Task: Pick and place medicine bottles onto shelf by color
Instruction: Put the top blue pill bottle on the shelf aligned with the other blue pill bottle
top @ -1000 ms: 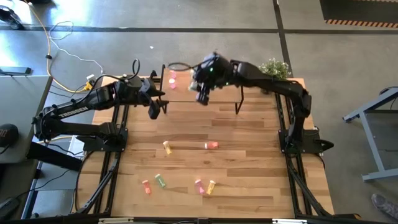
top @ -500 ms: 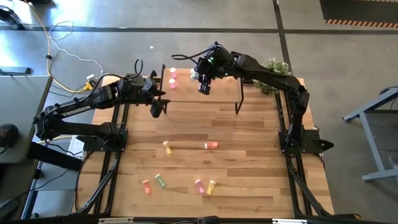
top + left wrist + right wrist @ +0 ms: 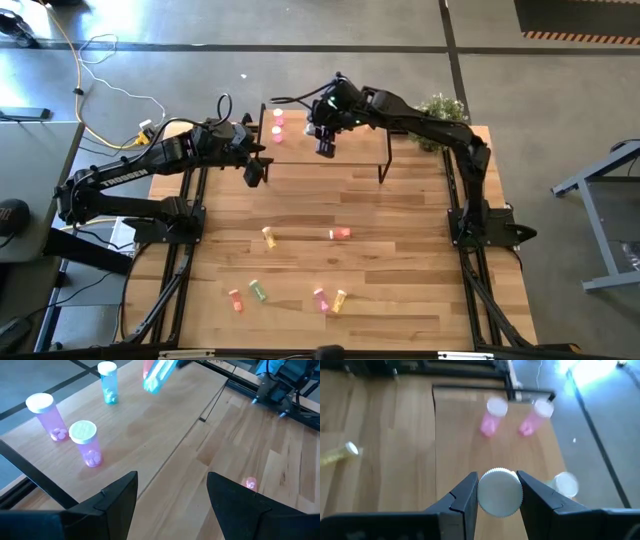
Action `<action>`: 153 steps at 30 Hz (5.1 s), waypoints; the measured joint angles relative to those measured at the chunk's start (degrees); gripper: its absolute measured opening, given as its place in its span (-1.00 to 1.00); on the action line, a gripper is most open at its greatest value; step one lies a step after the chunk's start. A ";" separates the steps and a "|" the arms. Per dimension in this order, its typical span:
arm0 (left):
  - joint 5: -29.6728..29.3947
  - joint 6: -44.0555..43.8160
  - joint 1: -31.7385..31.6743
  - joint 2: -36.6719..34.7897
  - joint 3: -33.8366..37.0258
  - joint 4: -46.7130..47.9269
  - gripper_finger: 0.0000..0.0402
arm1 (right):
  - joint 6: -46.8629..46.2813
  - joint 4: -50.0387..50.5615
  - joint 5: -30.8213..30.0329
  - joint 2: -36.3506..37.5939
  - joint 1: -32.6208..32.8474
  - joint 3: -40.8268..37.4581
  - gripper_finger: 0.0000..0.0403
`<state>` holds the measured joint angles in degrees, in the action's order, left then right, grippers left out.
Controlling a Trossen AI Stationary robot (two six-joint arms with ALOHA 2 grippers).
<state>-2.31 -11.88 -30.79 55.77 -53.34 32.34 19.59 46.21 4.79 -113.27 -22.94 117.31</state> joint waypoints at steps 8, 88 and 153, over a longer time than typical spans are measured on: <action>-0.07 0.00 0.00 0.00 0.00 0.00 0.14 | -0.02 2.95 -0.19 -3.98 -0.41 -0.05 -0.47; 0.11 0.04 0.01 0.00 0.00 0.01 0.14 | -0.17 3.77 -1.61 -6.52 -1.57 -0.05 -0.34; -5.84 15.22 0.00 -0.02 0.02 -3.06 0.14 | -19.63 24.86 -3.07 -6.45 0.24 6.23 0.05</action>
<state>-8.14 3.34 -30.79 55.75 -53.32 29.28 -0.03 71.08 1.72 -119.72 -22.70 123.54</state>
